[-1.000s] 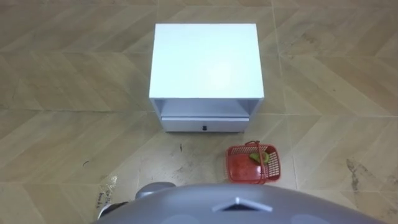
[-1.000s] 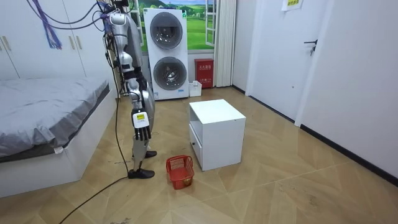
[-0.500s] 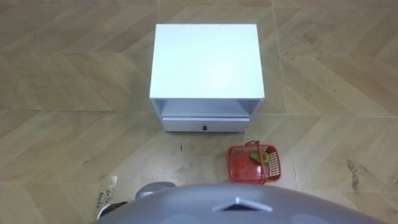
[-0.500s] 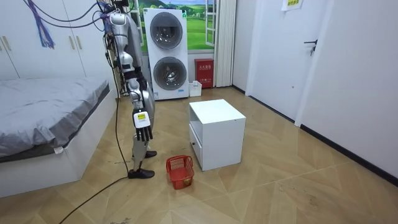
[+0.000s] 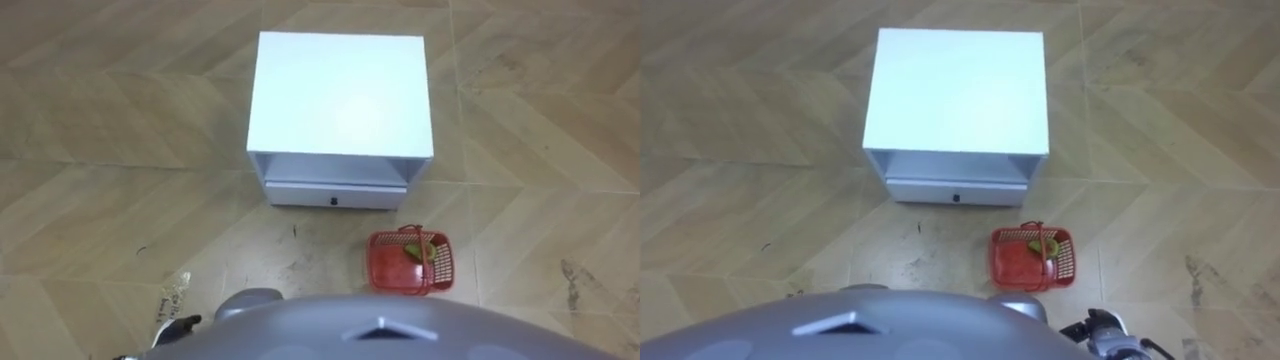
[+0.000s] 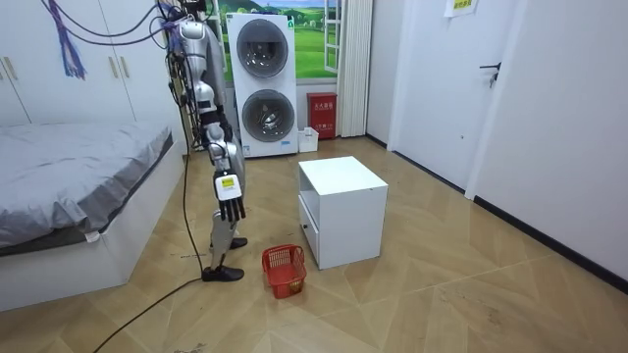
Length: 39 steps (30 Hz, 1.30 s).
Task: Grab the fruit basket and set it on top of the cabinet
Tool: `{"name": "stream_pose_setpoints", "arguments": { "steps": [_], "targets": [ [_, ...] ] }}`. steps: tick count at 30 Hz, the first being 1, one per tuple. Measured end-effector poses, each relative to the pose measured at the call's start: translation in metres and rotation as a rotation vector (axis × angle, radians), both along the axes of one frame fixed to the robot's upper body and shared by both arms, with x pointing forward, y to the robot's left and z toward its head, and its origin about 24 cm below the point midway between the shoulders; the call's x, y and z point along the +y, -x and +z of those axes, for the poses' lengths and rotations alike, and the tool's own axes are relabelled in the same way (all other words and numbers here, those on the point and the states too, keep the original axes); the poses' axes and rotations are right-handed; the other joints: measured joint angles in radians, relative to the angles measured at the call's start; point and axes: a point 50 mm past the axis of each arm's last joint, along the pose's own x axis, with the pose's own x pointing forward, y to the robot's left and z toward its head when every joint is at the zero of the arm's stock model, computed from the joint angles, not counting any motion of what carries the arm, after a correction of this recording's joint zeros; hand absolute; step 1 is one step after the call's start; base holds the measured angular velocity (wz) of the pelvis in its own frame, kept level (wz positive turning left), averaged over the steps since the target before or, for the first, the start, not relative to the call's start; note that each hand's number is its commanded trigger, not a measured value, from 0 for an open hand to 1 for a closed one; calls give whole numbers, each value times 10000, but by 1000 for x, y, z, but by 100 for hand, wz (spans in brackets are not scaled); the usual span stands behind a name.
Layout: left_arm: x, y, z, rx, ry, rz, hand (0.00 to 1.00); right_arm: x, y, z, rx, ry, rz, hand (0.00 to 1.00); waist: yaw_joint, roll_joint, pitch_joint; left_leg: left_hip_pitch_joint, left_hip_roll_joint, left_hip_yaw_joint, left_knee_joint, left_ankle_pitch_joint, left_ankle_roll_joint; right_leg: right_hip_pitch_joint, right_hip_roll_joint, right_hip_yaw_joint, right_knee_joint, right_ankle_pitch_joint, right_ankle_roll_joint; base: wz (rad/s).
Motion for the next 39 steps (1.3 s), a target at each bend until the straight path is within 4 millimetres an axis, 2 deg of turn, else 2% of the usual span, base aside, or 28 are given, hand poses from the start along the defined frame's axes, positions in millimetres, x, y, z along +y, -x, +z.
{"name": "stream_pose_setpoints", "arguments": {
  "steps": [3,5,6,7,8,9,10,11,12,13,14,16,17,19,20,21,22,23,24,27,28,29,31,35,36,37,38,39],
  "targets": [
    [3,-12,1,-383,-83,-105,0,-4,-17,3,-831,164,-298,0,30,55,19,-693,65,576,588,-85,176,-936,-158,79,788,53,31,-10],
    [8,-17,2,-580,-184,-164,0,-5,-36,6,-1636,240,-430,0,104,205,-55,-1163,160,876,712,-96,339,-1514,-152,333,950,225,83,-33],
    [12,-21,4,-818,-387,-117,0,-4,-55,10,-2275,237,-296,0,125,162,-53,-1561,248,1078,713,-31,463,-1857,-171,443,927,350,169,-37],
    [18,-24,5,-1007,-591,80,0,-2,-72,14,-2970,165,-368,0,94,161,-7,-1937,338,1238,929,-60,631,-2344,-316,377,1979,202,128,-25],
    [20,-26,6,-1095,-675,110,0,-2,-75,16,-3253,95,-563,0,88,153,-10,-2074,322,1221,1081,-107,712,-2555,-508,288,2966,105,101,9],
    [24,-28,7,-1310,-838,221,0,-1,-81,18,-3681,-41,-895,0,134,78,-18,-2255,199,1227,1371,-191,842,-2720,-856,284,5188,133,40,22],
    [28,-30,9,-1506,-932,434,0,0,-89,21,-4153,-184,-1236,0,288,-73,-106,-2568,57,1248,1742,-288,960,-2663,-1126,448,6906,209,1,16],
    [30,-32,10,-1586,-967,526,0,1,-97,23,-4468,-254,-1451,0,380,-135,-110,-2803,25,1259,1973,-343,999,-2607,-1216,520,7496,236,18,6],
    [34,-42,12,-1874,-1124,658,0,2,-118,30,-5148,-477,-1798,0,447,-201,-118,-3455,15,1262,2490,-408,1087,-2487,-1311,574,8338,364,-6,3],
    [37,-46,13,-1995,-1187,768,0,3,-130,34,-5518,-591,-1940,0,493,-226,-115,-3828,18,1262,2767,-420,1109,-2451,-1350,582,8606,426,0,5],
    [41,-56,16,-2228,-1338,953,0,5,-155,44,-6360,-773,-2216,0,602,-356,-94,-4672,33,1249,3329,-440,1149,-2364,-1363,679,8744,491,31,10],
    [49,-87,24,-3071,-1784,1123,0,7,-201,69,-7867,-981,-2569,0,658,-461,-31,-6649,2,1222,4846,-601,1312,-2164,-1371,752,8497,544,179,25],
    [51,-91,25,-3192,-1872,1246,0,7,-213,77,-8205,-983,-2532,0,682,-487,10,-7132,0,1224,5281,-687,1323,-2172,-1378,776,8402,518,235,15],
    [57,-118,35,-3985,-2178,1575,0,8,-250,107,-9561,-1127,-2354,0,857,-660,104,-8988,-62,1314,7233,-1087,1324,-2192,-1373,1011,8310,177,388,16],
    [57,-122,37,-4110,-2220,1582,0,7,-256,113,-9826,-1109,-2284,0,860,-649,142,-9368,-131,1315,7710,-1176,1353,-2207,-1369,1079,8637,-511,435,50],
    [56,-130,39,-4275,-2241,1549,0,3,-262,120,-10182,-980,-2194,0,862,-653,226,-9970,-261,1364,8668,-1343,1439,-2387,-1383,1255,9709,-1506,426,60],
    [55,-132,39,-4369,-2241,1533,0,0,-262,121,-10235,-854,-2091,0,887,-676,264,-10470,-365,1408,9449,-1510,1479,-2703,-1383,1442,10863,-1914,249,56],
    [55,-130,39,-4347,-2245,1562,0,-1,-262,121,-10233,-824,-2091,0,896,-669,274,-10698,-373,1437,9840,-1601,1512,-2862,-1382,1509,11447,-2003,200,36],
    [55,-122,36,-4103,-2293,1537,0,-3,-261,121,-10243,-771,-2165,0,936,-627,325,-11113,-369,1500,10546,-1789,1568,-3161,-1372,1674,12479,-2114,173,19],
    [53,-97,27,-3197,-2313,1358,0,-6,-260,122,-10336,-588,-2403,0,870,-612,380,-11947,-412,1835,11876,-2137,1648,-3764,-1403,2218,14545,-2264,214,17],
    [53,-88,24,-2971,-2315,1336,0,-10,-257,122,-10362,-471,-2553,0,770,-596,392,-12186,-577,1940,12317,-2215,1679,-3794,-1427,2379,15151,-2277,189,29],
    [53,-84,23,-2884,-2313,1343,0,-11,-256,122,-10410,-402,-2569,0,750,-598,392,-12277,-626,2022,12526,-2260,1729,-3794,-1461,2442,15451,-2282,194,37],
    [52,-71,20,-2646,-2261,1481,0,-11,-256,127,-10775,-383,-2541,0,564,-647,405,-12539,-754,2443,13105,-2419,1506,-3800,-1821,2623,16415,-2301,156,28],
    [52,-54,19,-2630,-2259,1729,0,-11,-254,127,-10853,-374,-2527,0,475,-778,462,-12616,-1091,2674,13457,-2477,1226,-3727,-1919,2846,17132,-2286,142,4],
    [53,-50,18,-2621,-2371,1741,0,-9,-252,125,-10792,-321,-2554,0,372,-878,469,-12647,-1174,2673,13471,-2461,902,-3730,-1941,2843,17211,-2233,125,13],
    [52,-49,18,-2546,-2459,1621,0,-8,-250,123,-10702,-279,-2533,0,297,-1021,470,-12672,-1240,2671,13455,-2453,440,-3731,-2048,2837,17224,-2208,87,13],
    [52,-49,18,-2534,-2472,1553,0,-8,-249,121,-10646,-246,-2517,0,231,-1091,485,-12679,-1245,2670,13453,-2443,235,-3733,-2093,2844,17224,-2198,89,5],
    [51,-45,17,-2433,-2450,1421,0,-7,-248,120,-10577,-235,-2493,0,135,-1208,515,-12760,-1224,2550,13621,-2482,216,-3733,-2211,2865,17235,-2216,136,-31]
  ]
}}
